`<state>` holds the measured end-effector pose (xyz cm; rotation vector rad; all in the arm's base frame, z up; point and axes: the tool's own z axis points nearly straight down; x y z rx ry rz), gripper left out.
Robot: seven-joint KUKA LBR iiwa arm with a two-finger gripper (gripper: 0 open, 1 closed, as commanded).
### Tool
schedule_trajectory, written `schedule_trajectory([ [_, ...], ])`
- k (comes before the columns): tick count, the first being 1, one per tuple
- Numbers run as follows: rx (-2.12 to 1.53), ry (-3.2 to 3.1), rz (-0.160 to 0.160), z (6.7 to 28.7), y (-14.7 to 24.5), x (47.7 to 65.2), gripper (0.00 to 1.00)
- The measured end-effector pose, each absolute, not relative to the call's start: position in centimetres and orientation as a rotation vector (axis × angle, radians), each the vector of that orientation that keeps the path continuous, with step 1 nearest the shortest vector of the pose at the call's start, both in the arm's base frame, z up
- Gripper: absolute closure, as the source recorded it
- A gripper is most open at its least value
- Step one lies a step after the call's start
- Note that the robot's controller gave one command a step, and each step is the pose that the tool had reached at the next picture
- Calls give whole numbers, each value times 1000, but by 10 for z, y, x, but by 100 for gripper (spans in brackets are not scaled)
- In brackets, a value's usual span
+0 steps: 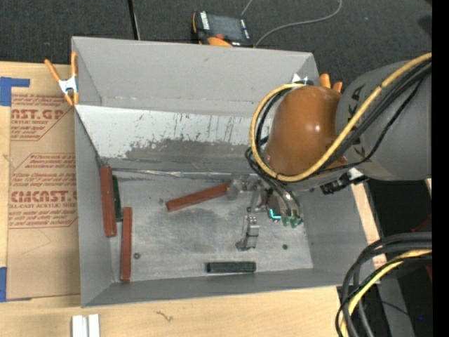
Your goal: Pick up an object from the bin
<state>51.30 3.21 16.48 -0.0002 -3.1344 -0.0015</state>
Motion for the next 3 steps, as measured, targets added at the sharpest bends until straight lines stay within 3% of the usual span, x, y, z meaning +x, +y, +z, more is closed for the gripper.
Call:
schedule_trajectory([
  [1,-103,-3138,-3,83,55,580,0],
  [2,-104,-3142,-3,88,55,581,100],
  [3,-75,-3152,-2,242,41,592,100],
])
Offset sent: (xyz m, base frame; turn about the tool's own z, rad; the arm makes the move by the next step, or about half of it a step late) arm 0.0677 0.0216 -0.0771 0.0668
